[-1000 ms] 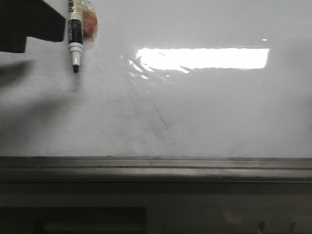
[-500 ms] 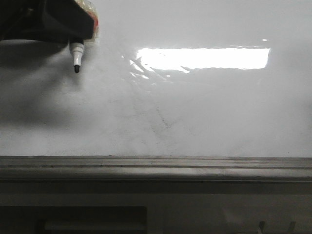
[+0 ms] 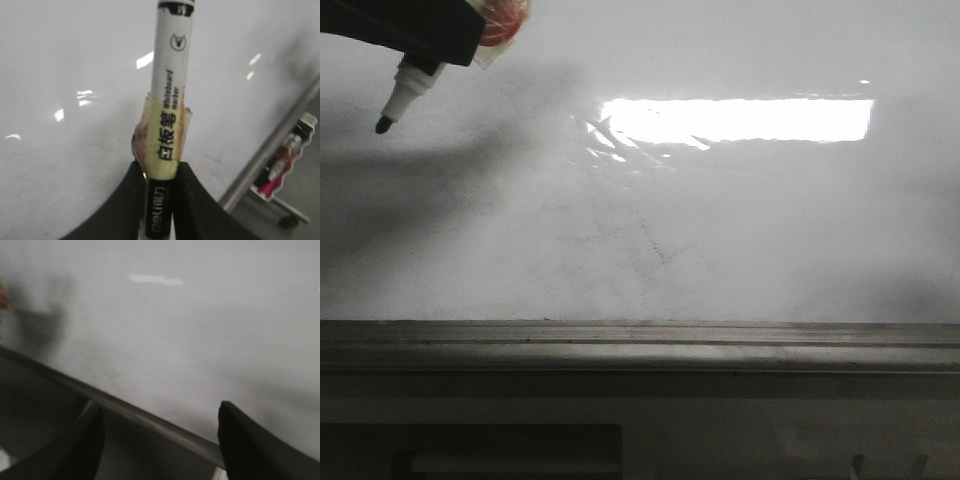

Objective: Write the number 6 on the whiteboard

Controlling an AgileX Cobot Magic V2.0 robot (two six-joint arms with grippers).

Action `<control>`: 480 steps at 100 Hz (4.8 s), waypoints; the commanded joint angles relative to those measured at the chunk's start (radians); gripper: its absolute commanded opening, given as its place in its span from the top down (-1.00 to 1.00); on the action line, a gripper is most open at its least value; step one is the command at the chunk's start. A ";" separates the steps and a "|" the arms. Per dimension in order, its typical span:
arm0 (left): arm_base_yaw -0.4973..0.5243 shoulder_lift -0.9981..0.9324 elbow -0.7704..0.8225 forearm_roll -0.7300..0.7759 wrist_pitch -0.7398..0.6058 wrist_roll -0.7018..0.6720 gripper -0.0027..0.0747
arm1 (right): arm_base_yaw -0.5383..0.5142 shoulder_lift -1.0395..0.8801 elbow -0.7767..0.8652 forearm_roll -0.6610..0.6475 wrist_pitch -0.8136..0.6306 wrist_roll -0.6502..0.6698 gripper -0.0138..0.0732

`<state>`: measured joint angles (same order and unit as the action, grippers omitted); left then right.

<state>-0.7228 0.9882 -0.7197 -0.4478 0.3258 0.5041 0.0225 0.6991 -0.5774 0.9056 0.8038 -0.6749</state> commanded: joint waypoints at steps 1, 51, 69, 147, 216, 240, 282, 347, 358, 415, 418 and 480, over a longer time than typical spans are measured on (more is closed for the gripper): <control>-0.047 -0.010 -0.054 0.040 0.029 0.034 0.98 | -0.006 0.077 -0.060 0.228 0.054 -0.150 -0.32; -0.210 0.171 -0.135 0.102 0.022 0.062 0.98 | 0.090 0.407 -0.331 0.303 0.301 -0.213 -0.32; -0.219 0.211 -0.169 0.108 0.022 0.062 0.98 | 0.195 0.488 -0.379 0.232 0.288 -0.213 -0.32; -0.201 0.210 -0.181 0.074 -0.030 0.061 -0.27 | 0.216 0.521 -0.380 0.228 0.290 -0.264 0.80; 0.207 -0.327 0.127 -0.214 -0.240 0.061 -0.30 | 0.214 0.093 -0.177 0.146 -0.289 -0.291 0.79; 0.214 -0.394 0.186 -0.216 -0.262 0.061 -0.25 | 0.214 0.187 -0.177 0.158 -0.443 -0.291 0.79; 0.214 -0.394 0.186 -0.216 -0.263 0.061 -0.25 | 0.205 0.243 -0.191 -0.239 -0.176 -0.014 0.79; 0.214 -0.394 0.177 -0.232 -0.214 0.061 -0.25 | 0.252 0.202 -0.197 0.052 -0.121 -0.213 0.79; 0.187 -0.377 0.153 -0.232 -0.142 0.090 -0.25 | 0.252 0.154 -0.199 0.043 -0.058 -0.201 0.79; -0.308 0.071 -0.042 -0.146 -0.272 0.292 0.00 | 0.250 0.305 -0.385 0.043 0.180 -0.201 0.79; -0.308 0.087 -0.050 -0.146 -0.272 0.292 0.01 | 0.250 0.305 -0.385 0.043 0.182 -0.201 0.79; -0.308 0.201 -0.101 -0.120 -0.283 0.293 0.69 | 0.250 0.307 -0.385 0.042 0.186 -0.201 0.79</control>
<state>-1.0223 1.2071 -0.7852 -0.5657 0.1136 0.7968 0.2773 1.0103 -0.9290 0.9050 1.0044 -0.8679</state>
